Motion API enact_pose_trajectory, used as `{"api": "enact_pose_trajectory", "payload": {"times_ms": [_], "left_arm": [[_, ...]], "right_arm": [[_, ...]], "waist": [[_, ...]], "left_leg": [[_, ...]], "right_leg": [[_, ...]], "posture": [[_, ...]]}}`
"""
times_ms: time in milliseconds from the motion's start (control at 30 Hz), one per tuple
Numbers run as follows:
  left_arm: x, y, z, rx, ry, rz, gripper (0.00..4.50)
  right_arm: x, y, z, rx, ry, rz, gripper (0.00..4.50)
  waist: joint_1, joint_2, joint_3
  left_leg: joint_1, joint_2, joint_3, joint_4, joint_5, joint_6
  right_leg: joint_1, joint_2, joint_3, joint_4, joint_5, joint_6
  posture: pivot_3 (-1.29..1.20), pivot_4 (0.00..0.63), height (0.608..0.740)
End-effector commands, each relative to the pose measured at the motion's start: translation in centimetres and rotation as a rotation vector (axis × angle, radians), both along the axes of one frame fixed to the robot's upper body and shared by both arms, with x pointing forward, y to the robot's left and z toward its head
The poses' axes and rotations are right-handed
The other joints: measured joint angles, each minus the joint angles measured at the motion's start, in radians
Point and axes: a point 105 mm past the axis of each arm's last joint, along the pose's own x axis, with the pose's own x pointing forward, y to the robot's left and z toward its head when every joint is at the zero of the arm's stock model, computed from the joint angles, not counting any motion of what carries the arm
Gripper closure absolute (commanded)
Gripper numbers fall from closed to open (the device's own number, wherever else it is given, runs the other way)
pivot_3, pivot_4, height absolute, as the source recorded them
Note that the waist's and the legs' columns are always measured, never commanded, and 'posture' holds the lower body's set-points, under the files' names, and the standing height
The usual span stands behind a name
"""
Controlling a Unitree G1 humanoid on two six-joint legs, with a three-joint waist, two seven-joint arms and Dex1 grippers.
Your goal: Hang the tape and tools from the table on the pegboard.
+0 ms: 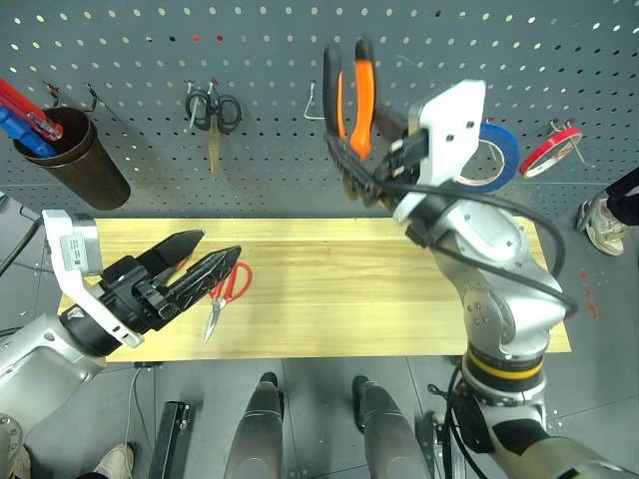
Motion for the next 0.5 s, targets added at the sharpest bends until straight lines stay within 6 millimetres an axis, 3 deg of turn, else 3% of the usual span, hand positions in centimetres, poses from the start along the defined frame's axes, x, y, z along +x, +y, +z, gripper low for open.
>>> {"api": "enact_pose_trajectory", "payload": {"times_ms": [33, 200, 500], "left_arm": [[0.3, -0.1, 1.7, -0.035, -0.062, 0.022, 0.0], [0.5, -0.6, 1.7, -0.037, -0.071, 0.024, 0.0], [0.8, -0.2, 1.8, -0.021, -0.08, 0.032, 0.0]], "right_arm": [[-0.4, 0.0, 2.8, 0.05, -0.133, -0.021, 1.75], [0.6, 0.3, 3.9, 0.084, -0.189, -0.052, 1.75], [0.1, 1.4, 5.6, 0.161, -0.315, -0.052, 1.75]], "waist": [[0.0, 0.0, 0.0], [-0.001, 0.0, 0.0], [-0.001, 0.0, 0.0]], "left_leg": [[0.0, 0.0, 0.0, 0.0, 0.001, -0.002], [0.0, 0.0, 0.0, 0.0, 0.002, -0.004], [-0.003, 0.0, 0.001, 0.0, 0.004, -0.006]], "right_leg": [[0.0, 0.0, 0.0, 0.001, 0.0, 0.0], [-0.002, 0.0, 0.0, 0.003, 0.001, -0.001], [-0.008, 0.0, -0.001, 0.008, 0.001, -0.002]], "posture": [[0.16, 0.374, 0.74], [0.17, 0.376, 0.74], [0.19, 0.37, 0.74]]}}
